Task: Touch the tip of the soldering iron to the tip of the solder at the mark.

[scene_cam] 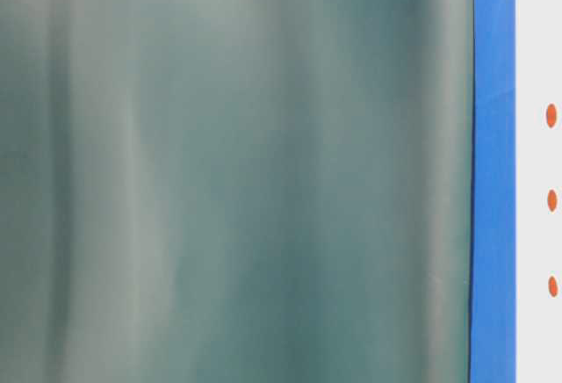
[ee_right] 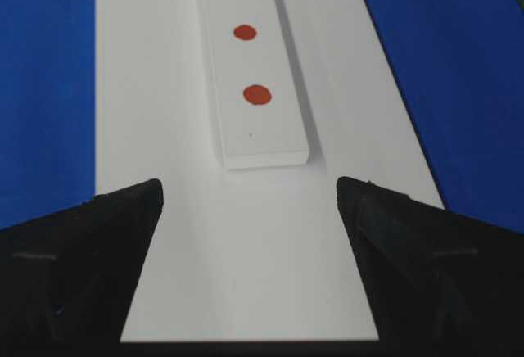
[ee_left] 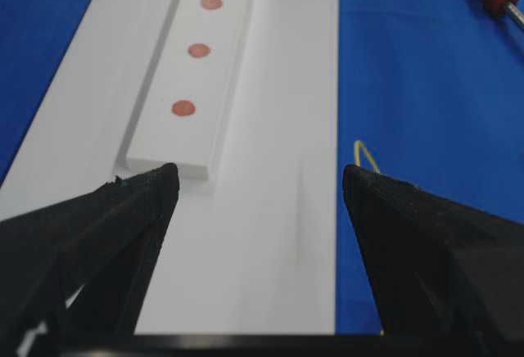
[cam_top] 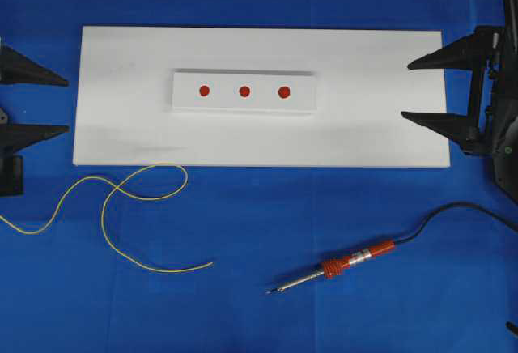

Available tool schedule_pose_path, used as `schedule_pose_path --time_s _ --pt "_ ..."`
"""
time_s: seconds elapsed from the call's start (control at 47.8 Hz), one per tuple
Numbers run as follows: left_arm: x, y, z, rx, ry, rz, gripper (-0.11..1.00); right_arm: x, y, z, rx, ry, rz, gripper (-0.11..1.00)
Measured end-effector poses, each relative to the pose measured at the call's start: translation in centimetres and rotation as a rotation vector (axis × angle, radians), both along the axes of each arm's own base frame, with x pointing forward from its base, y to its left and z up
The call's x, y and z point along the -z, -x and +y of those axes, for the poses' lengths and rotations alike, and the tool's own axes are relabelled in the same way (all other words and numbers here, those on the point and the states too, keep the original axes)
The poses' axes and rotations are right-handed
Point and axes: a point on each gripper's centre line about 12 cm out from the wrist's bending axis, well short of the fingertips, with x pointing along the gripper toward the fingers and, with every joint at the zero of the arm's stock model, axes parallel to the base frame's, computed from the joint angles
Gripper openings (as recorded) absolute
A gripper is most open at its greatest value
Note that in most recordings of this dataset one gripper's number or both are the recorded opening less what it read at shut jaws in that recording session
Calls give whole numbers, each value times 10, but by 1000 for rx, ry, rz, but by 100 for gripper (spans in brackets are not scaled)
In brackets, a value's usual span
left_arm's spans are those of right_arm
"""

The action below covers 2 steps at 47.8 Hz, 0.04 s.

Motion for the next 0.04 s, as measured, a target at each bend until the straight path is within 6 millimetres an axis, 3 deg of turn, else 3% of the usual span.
schedule_pose_path --time_s 0.042 --pt "0 0 0 0 0 2 76 0 0 0 -1 3 1 82"
